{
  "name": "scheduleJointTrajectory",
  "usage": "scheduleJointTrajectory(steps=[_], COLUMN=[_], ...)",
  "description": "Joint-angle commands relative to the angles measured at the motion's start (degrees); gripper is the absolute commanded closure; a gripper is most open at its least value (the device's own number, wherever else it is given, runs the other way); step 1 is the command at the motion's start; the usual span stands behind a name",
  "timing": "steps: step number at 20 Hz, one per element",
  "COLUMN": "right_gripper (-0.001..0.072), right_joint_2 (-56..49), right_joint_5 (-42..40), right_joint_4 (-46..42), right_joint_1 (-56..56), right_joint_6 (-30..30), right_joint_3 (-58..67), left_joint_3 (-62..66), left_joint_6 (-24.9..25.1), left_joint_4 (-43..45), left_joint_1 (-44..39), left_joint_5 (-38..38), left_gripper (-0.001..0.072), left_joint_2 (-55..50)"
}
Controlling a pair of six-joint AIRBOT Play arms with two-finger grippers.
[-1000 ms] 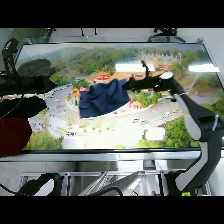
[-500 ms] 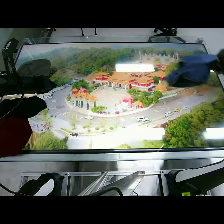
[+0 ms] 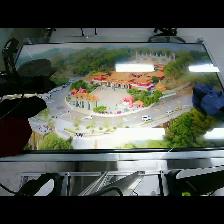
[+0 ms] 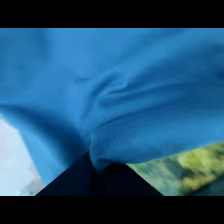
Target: Fold the shirts.
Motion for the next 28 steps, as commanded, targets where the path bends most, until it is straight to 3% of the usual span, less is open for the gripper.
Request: scheduleJointTrajectory(steps=[1,6,13,14,15,16,18,19,22,24,28], right_gripper=[0.0699,0.0698,0.0695,0.0647,0.0397,0.0271,0.0321,0.0428,0.0439,0.0694,0.0697], right_joint_2=[0.3,0.4,0.4,0.5,0.5,0.5,1.2,1.9,5.1,8.0,12.5], right_joint_5=[2.7,3.3,1.3,1.5,1.5,1.5,1.6,1.5,-0.9,-4.6,-7.7], right_joint_4=[-4.4,-16.3,-19.3,-20.6,-20.8,-21.1,-24.3,-26.0,-23.1,-15.2,-3.9], right_joint_1=[-1.1,-1.1,-1.1,-1.1,-1.1,-1.1,-1.0,-1.1,-0.7,1.6,12.6], right_joint_6=[0.4,-1.7,-5.4,-5.4,-5.2,-4.5,-2.2,-2.1,0.8,0.2,-2.8], right_joint_3=[-2.3,-3.0,-7.1,-7.1,-7.1,-7.0,-6.9,-6.5,-4.6,-4.5,-4.9], left_joint_3=[0.0,0.0,0.0,0.0,0.0,0.0,0.0,0.0,0.0,0.7,3.4], left_joint_6=[0.0,0.0,0.0,0.0,0.0,0.0,0.0,0.0,0.5,0.5,0.4], left_joint_4=[0.0,0.0,0.0,0.0,0.0,0.0,0.0,0.0,0.0,0.0,0.0], left_joint_1=[0.0,0.0,0.0,0.0,0.0,0.0,0.0,0.0,0.0,-0.1,-0.1], left_joint_5=[0.0,0.0,0.0,0.0,0.0,0.0,0.0,0.0,0.5,0.2,-0.4], left_gripper=[0.0693,0.0693,0.0693,0.0693,0.0693,0.0693,0.0693,0.0693,0.0693,0.0693,0.0693], left_joint_2=[0.0,0.0,0.0,0.0,0.0,0.0,0.0,0.0,0.0,-0.1,1.0])
